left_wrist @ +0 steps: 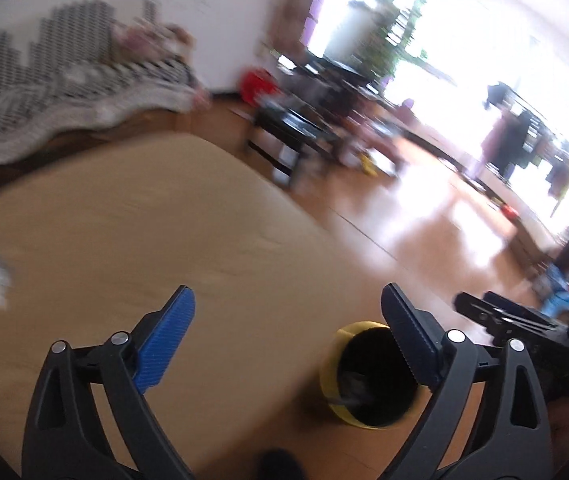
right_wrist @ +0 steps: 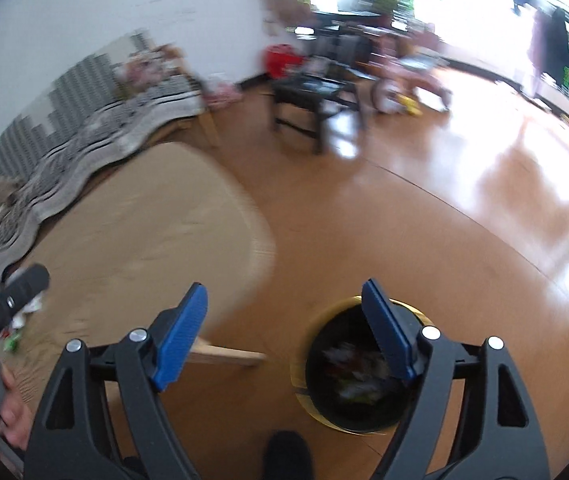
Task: Collect trash
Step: 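Return both grippers to the table toward the green tray and white tissue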
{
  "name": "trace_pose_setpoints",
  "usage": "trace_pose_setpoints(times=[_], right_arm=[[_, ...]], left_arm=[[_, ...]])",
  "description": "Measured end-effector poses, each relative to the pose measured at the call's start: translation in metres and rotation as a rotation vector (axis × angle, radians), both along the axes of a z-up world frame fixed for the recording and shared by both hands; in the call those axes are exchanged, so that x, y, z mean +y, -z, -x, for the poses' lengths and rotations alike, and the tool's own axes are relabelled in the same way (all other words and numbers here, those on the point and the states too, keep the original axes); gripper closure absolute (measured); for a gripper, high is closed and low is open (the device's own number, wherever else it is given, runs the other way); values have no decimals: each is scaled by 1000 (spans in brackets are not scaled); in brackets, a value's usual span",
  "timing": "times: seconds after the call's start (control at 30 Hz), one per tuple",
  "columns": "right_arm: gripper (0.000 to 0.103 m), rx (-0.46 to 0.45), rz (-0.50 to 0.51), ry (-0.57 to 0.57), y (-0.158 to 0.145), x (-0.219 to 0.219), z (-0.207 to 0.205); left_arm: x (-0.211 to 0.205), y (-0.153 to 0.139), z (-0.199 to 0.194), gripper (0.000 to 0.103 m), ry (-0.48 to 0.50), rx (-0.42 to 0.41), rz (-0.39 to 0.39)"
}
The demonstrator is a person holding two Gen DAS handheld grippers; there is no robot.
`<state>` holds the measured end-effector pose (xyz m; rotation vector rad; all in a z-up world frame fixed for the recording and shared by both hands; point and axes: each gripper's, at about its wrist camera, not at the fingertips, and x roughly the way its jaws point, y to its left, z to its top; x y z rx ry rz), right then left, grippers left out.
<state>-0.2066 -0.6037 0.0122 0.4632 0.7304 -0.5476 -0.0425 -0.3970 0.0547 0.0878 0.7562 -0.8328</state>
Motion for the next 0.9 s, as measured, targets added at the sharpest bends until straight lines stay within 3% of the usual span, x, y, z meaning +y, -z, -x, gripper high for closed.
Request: trace_pose_setpoints(times=[0.17, 0.43, 0.63, 0.77, 0.9], right_arm=[[26, -30, 11, -234, -13, 106, -109], [26, -40, -22, -540, -7, 281, -253], [26, -43, -20, -697, -4, 380, -323], [26, -30, 10, -756, 6, 416, -344], [26, -12, -5, -762, 20, 411, -355]], left_arm=[[122, -2, -54, 9, -191, -77, -68], [290, 30, -112, 9, -455, -139, -198], [364, 48, -149, 9, -549, -124, -238], [389, 59, -161, 9, -596, -97, -228], [394, 74, -174, 9, -590, 42, -137]])
